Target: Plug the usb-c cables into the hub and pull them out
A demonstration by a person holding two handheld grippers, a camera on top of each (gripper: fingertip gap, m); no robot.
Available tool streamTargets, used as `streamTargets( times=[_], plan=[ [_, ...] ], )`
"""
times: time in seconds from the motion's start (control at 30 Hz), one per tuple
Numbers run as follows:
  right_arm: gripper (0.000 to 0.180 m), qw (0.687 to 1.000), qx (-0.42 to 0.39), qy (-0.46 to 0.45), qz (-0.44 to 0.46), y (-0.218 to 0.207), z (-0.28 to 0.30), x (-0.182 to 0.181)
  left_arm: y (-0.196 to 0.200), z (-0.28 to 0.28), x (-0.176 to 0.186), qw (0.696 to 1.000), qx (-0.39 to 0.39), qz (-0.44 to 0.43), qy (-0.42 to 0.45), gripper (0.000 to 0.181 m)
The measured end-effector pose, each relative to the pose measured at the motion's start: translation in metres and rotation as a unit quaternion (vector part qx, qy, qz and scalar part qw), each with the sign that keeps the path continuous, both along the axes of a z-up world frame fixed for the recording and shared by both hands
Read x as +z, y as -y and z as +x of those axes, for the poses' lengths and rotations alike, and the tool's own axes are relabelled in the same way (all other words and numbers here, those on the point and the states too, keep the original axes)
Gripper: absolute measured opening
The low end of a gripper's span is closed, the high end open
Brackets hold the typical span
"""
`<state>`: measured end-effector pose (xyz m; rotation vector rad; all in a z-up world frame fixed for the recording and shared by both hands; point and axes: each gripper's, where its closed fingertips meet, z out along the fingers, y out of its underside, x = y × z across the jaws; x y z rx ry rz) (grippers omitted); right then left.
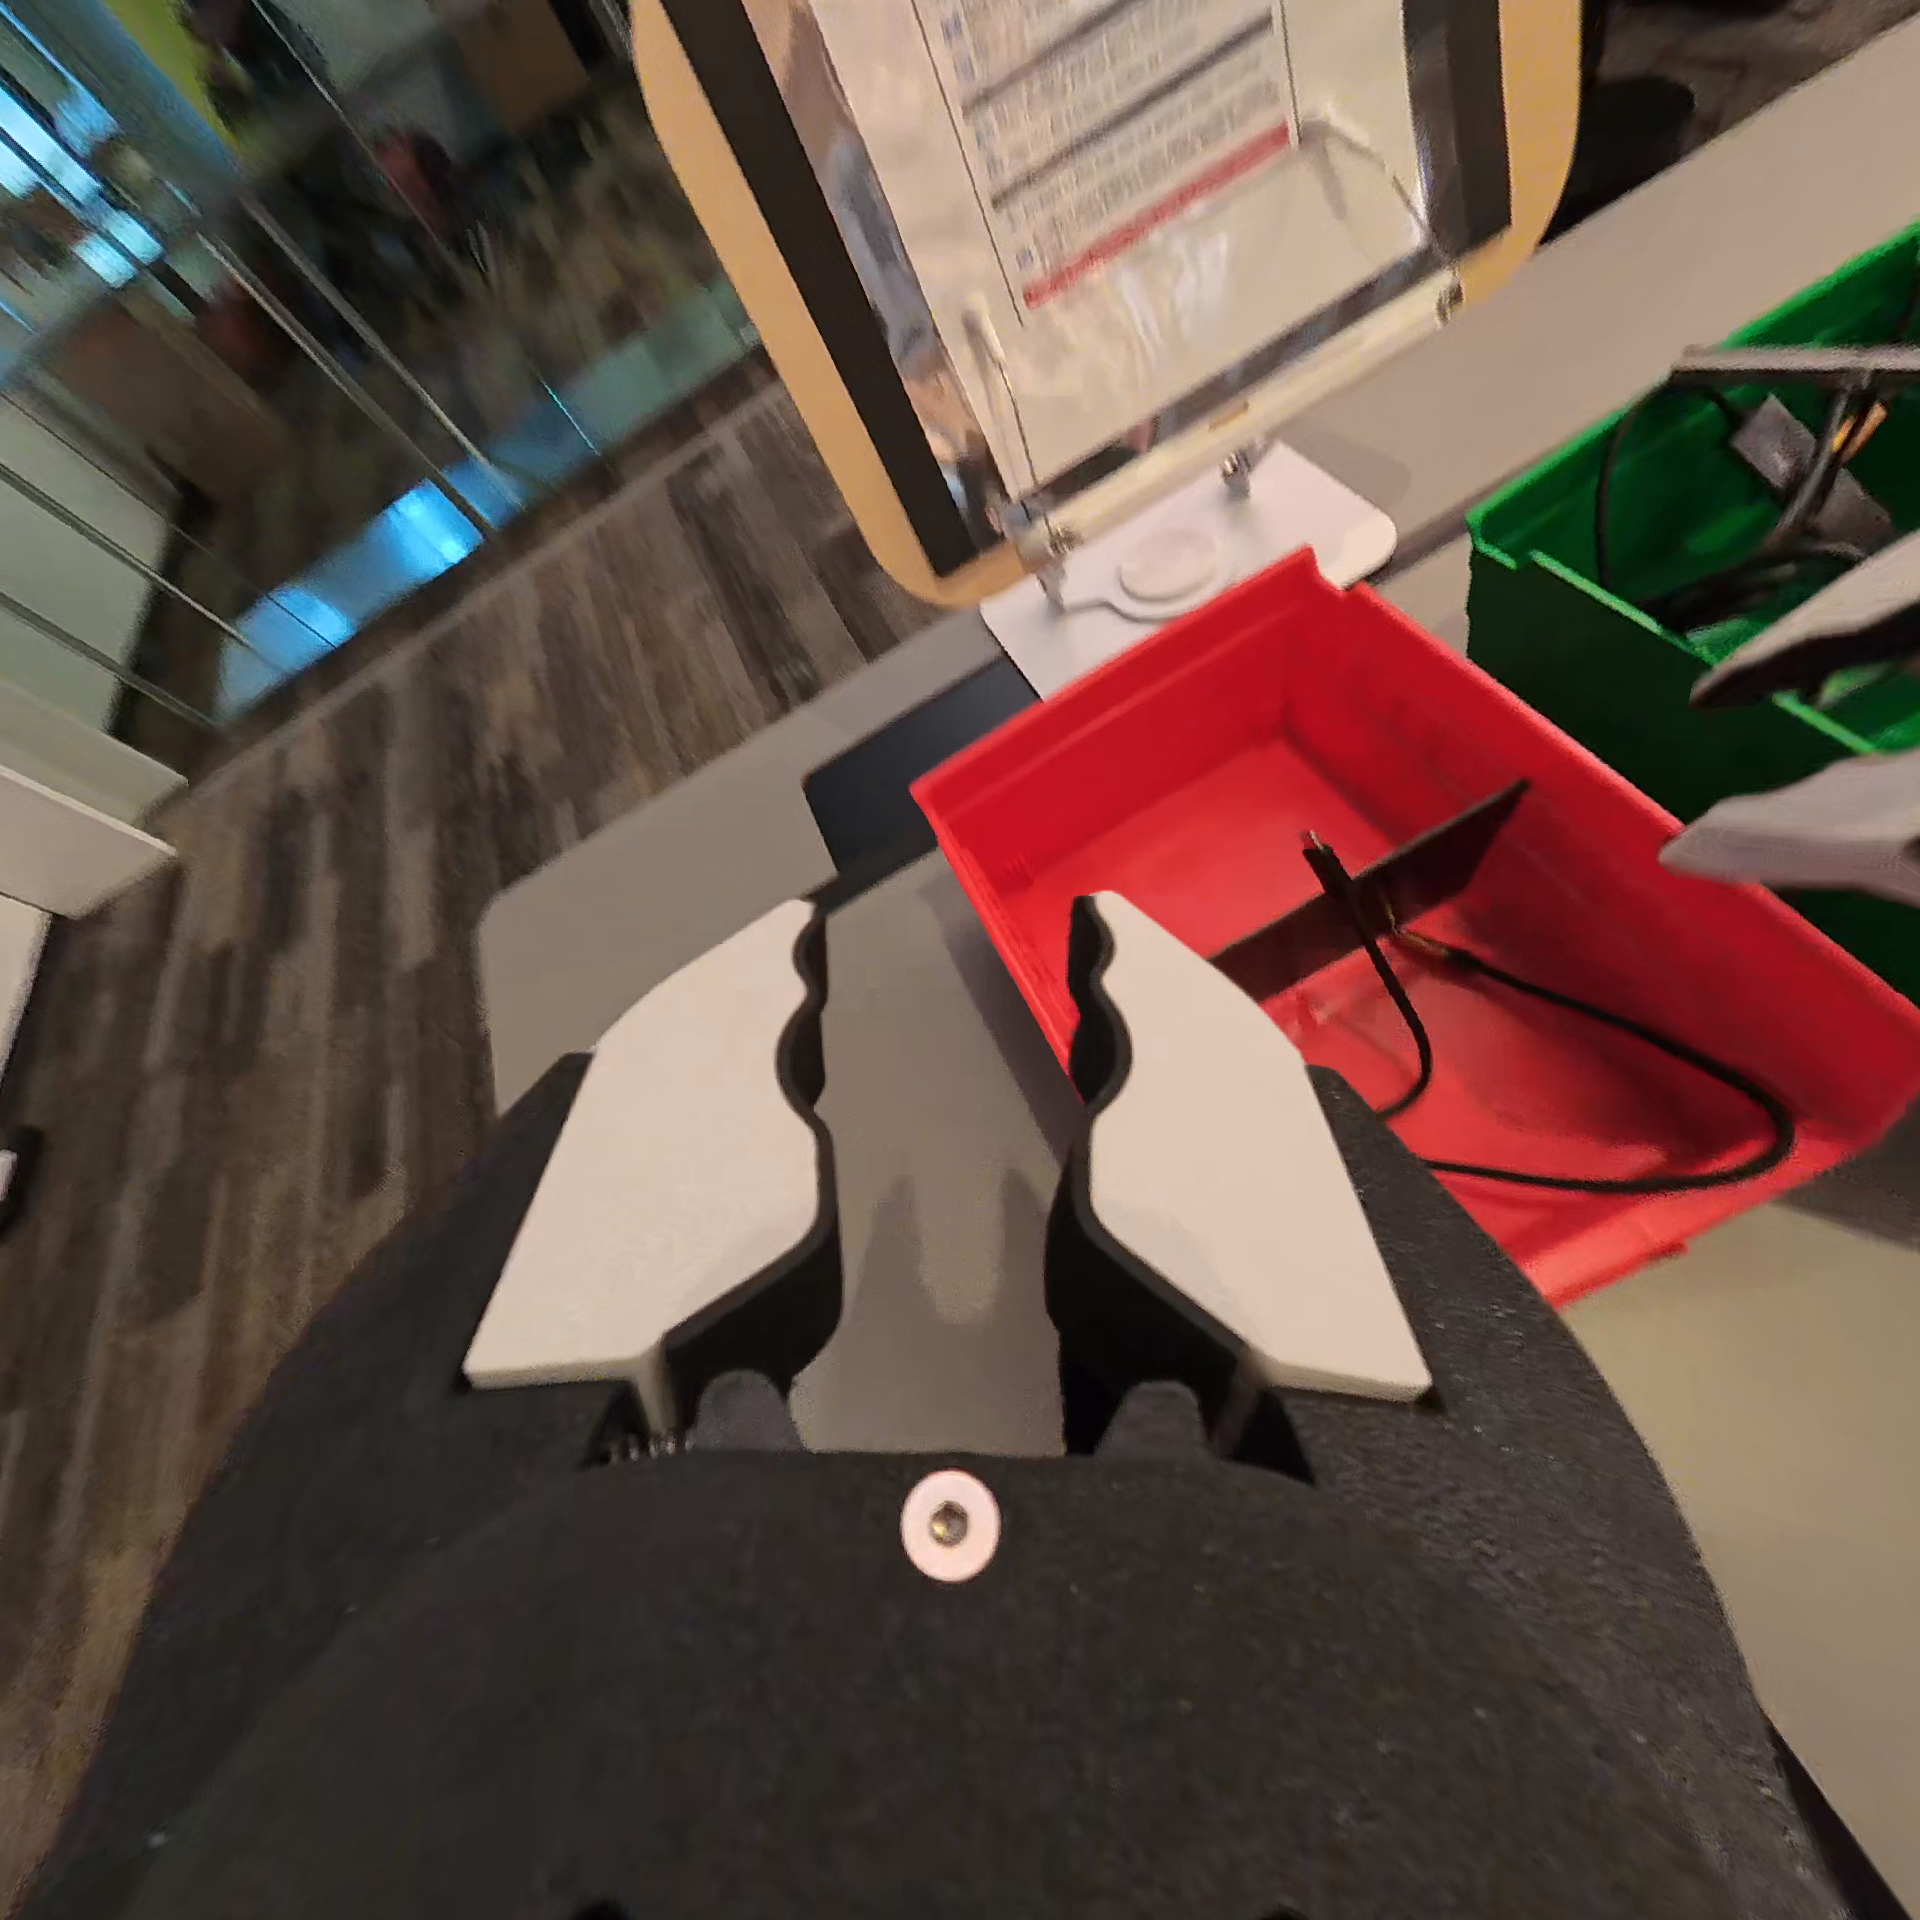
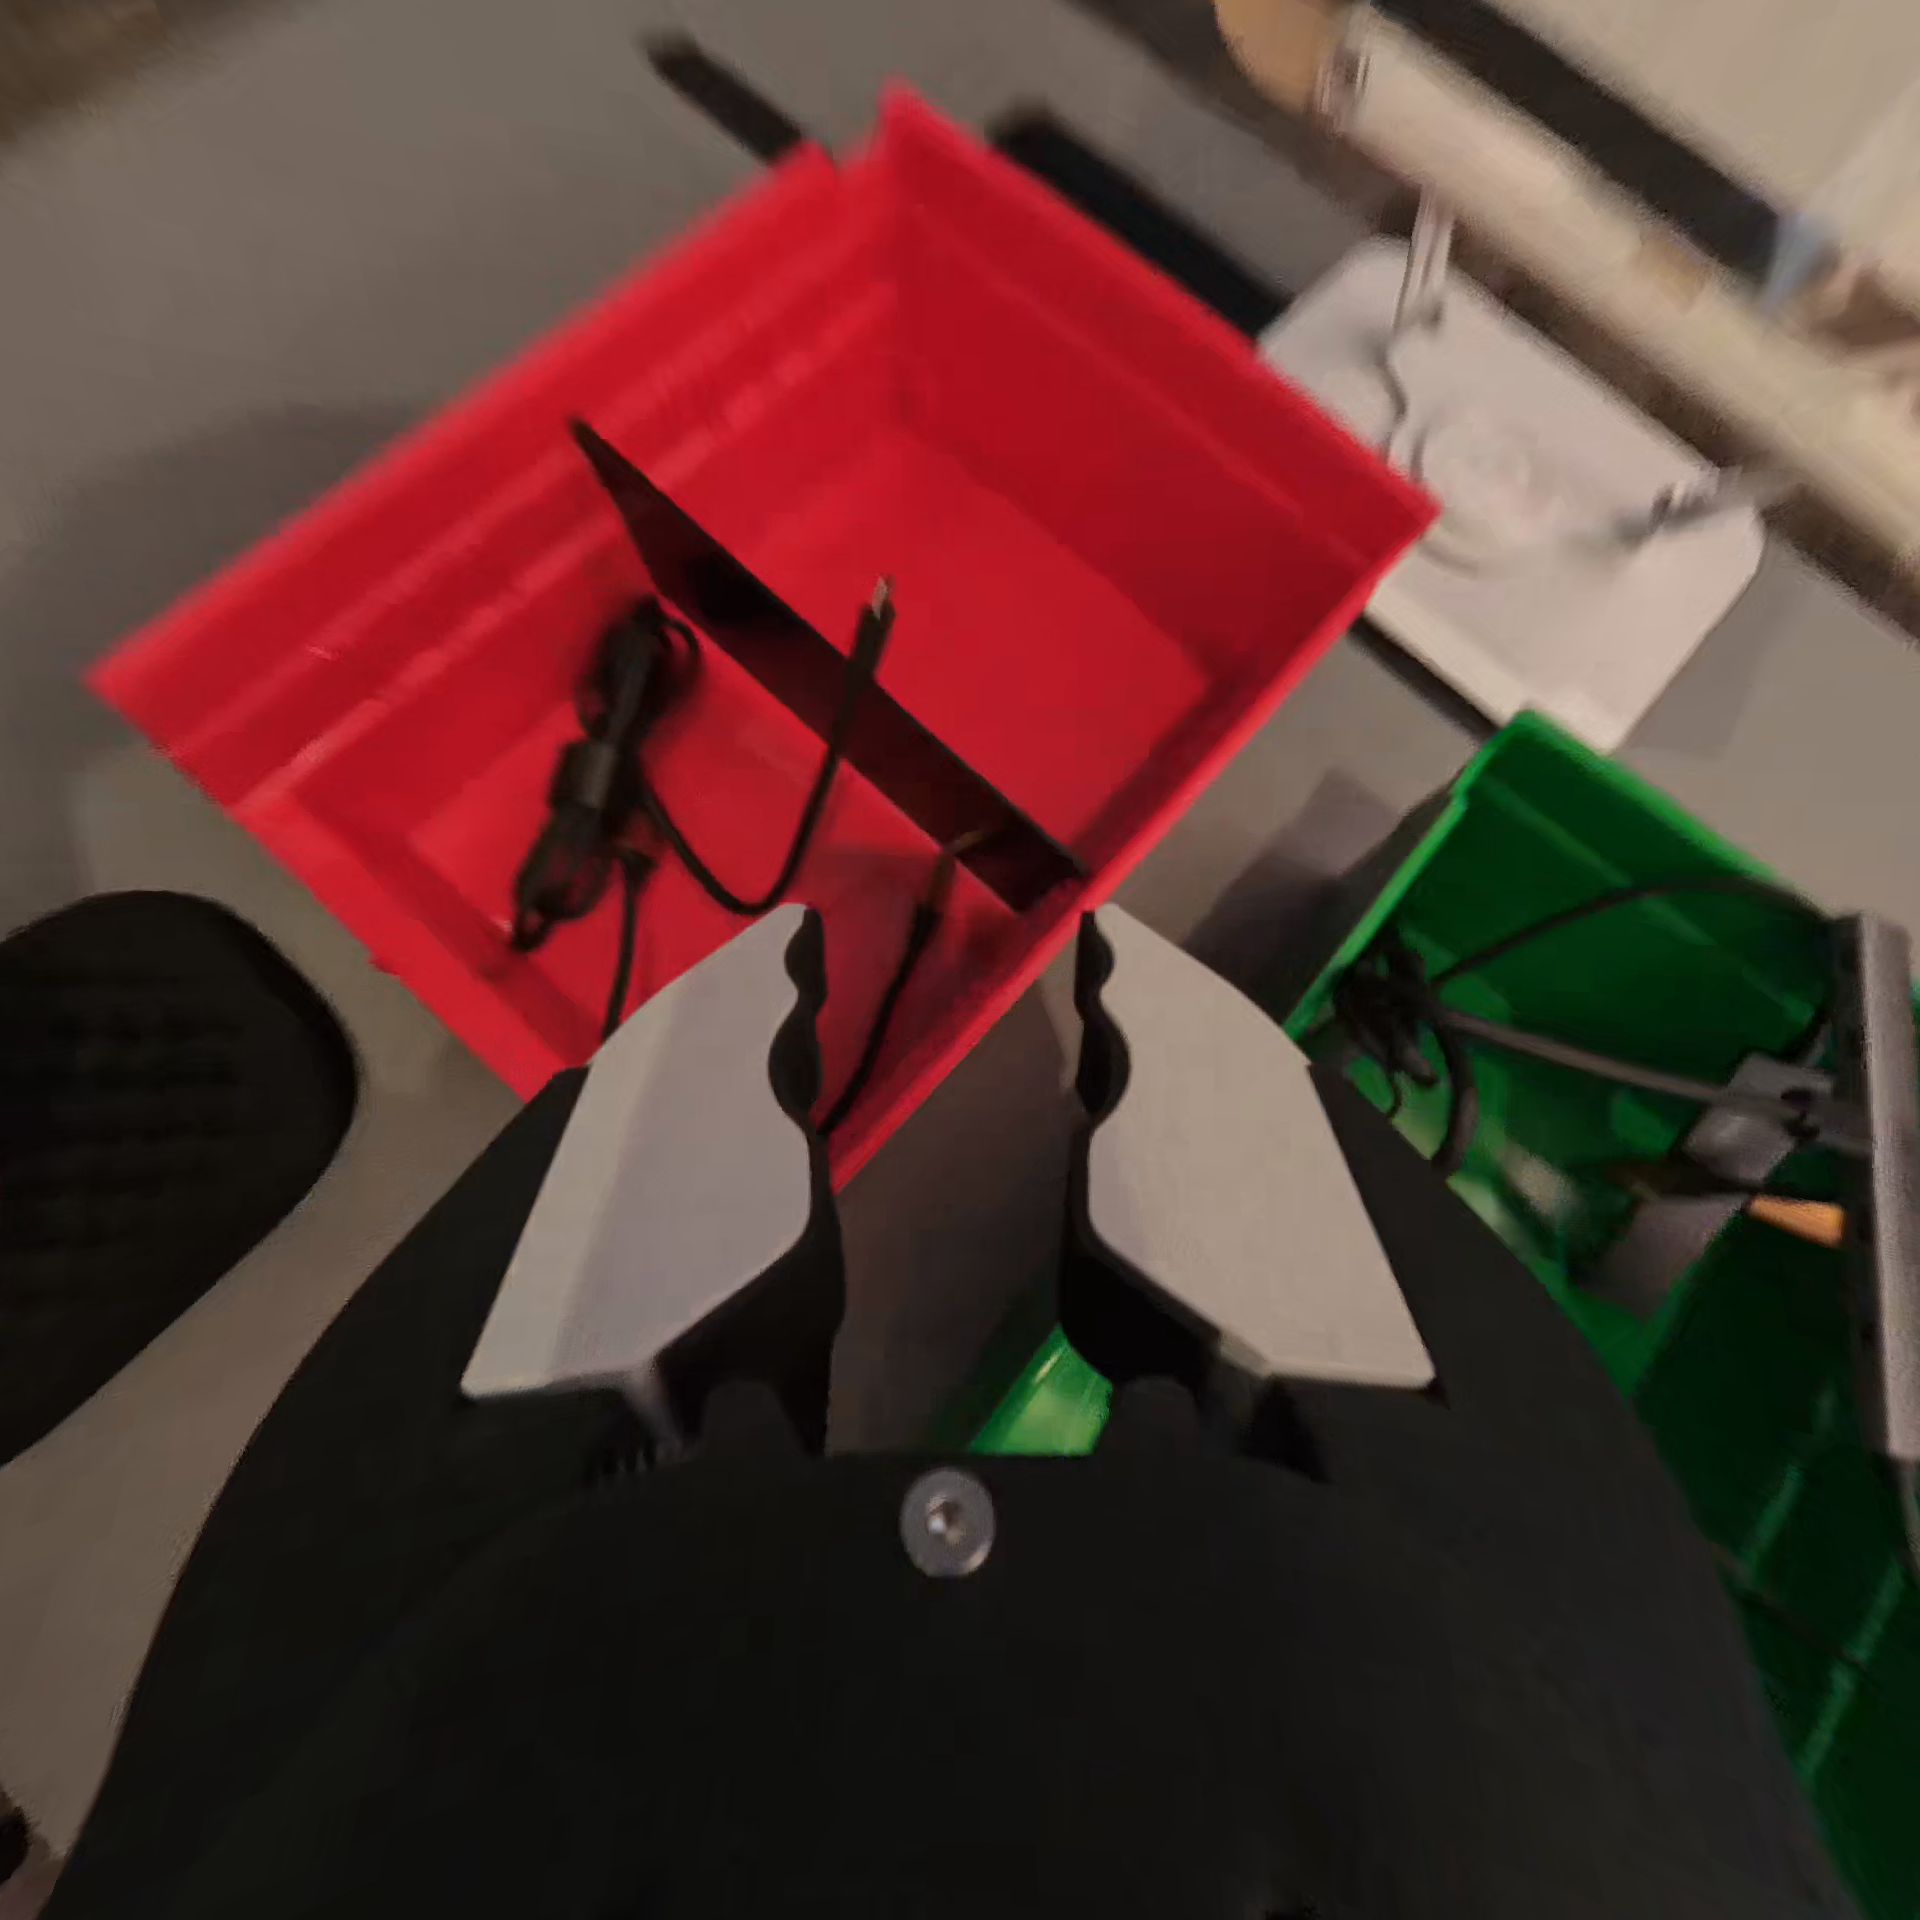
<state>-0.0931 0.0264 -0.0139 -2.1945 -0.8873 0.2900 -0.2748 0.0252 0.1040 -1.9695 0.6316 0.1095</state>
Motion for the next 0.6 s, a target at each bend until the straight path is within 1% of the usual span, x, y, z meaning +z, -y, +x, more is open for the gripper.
streamTargets(
  times=[0.03, 0.1, 0.13, 0.23, 0.27, 0.3, 0.33, 0.4, 0.47, 0.6],
  plan=[
    [0.048, 0.999, -0.016, 0.025, -0.024, -0.001, -0.001, -0.012, 0.000, 0.002, 0.007, 1.000, 0.000, 0.021, -0.002, 0.051],
    [0.045, 0.996, -0.056, 0.060, -0.047, -0.008, 0.002, -0.028, 0.000, 0.008, 0.018, 0.998, -0.008, 0.057, 0.004, 0.059],
    [0.045, 0.993, -0.069, 0.066, -0.072, -0.008, 0.001, -0.038, 0.000, 0.012, 0.022, 0.997, -0.015, 0.069, 0.010, 0.061],
    [0.049, 0.979, -0.111, 0.109, -0.134, -0.008, 0.012, -0.064, 0.004, 0.025, 0.027, 0.996, -0.038, 0.084, 0.017, 0.062],
    [0.047, 0.976, -0.115, 0.105, -0.152, -0.009, 0.010, -0.070, 0.005, 0.030, 0.027, 0.995, -0.045, 0.086, 0.013, 0.062],
    [0.040, 0.975, -0.112, 0.082, -0.175, -0.008, 0.003, -0.074, 0.006, 0.034, 0.027, 0.995, -0.051, 0.087, 0.007, 0.062],
    [0.039, 0.971, -0.121, 0.071, -0.191, -0.010, 0.001, -0.078, 0.006, 0.037, 0.026, 0.994, -0.057, 0.088, 0.000, 0.062],
    [0.038, 0.961, -0.137, 0.085, -0.222, -0.011, 0.004, -0.088, 0.006, 0.043, 0.026, 0.994, -0.064, 0.091, -0.007, 0.063],
    [0.035, 0.955, -0.136, 0.097, -0.245, -0.013, 0.003, -0.096, 0.007, 0.048, 0.024, 0.994, -0.072, 0.087, -0.006, 0.063],
    [0.033, 0.930, -0.151, 0.108, -0.317, -0.012, 0.006, -0.122, 0.008, 0.048, 0.025, 0.994, -0.074, 0.086, 0.005, 0.062]
  ],
)
